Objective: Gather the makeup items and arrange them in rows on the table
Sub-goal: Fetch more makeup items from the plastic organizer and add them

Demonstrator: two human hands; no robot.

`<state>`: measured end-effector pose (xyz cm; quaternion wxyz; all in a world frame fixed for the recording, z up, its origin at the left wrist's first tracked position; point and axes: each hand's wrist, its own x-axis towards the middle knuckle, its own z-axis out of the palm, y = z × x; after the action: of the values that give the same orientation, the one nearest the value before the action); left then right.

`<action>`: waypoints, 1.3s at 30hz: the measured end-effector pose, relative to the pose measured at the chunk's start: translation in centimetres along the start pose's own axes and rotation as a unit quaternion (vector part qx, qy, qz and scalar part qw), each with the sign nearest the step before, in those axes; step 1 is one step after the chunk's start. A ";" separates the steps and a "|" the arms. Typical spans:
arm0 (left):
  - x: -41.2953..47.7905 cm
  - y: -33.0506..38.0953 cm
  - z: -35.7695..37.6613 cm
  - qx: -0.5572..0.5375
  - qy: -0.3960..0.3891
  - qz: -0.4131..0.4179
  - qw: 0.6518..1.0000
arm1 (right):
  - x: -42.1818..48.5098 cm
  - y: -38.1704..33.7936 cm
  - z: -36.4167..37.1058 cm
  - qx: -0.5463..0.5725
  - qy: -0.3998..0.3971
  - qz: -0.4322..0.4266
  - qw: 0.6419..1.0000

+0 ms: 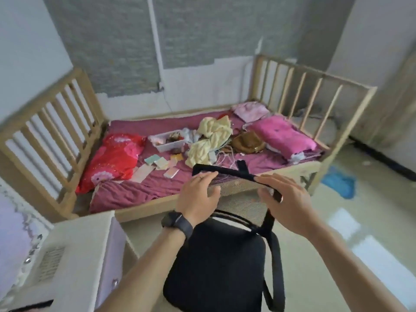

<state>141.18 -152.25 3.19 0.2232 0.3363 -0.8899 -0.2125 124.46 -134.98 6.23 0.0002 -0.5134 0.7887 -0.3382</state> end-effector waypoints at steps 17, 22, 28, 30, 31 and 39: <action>3.7 46.6 16.3 -0.049 -0.076 0.382 0.920 | -22.5 20.4 -35.4 -0.194 0.239 0.259 0.915; 2.7 57.7 22.7 -0.100 -0.091 0.387 0.912 | -27.8 27.9 -43.3 -0.196 0.282 0.307 0.888; 3.1 68.8 29.9 -0.144 -0.126 0.384 0.903 | -30.8 36.3 -51.1 -0.202 0.298 0.336 0.870; 3.7 72.2 32.3 -0.156 -0.140 0.385 0.899 | -31.3 39.1 -53.2 -0.209 0.309 0.350 0.859; 4.1 73.8 33.5 -0.162 -0.148 0.388 0.895 | -31.6 40.5 -54.2 -0.212 0.314 0.358 0.853; 10.7 85.8 45.3 -0.183 -0.169 0.427 0.869 | -30.9 54.0 -61.0 -0.225 0.323 0.415 0.820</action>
<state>66.30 -90.75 14.57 0.1959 -0.1644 -0.9160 -0.3092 74.13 -64.23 13.77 -0.2301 0.0151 0.9361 -0.2654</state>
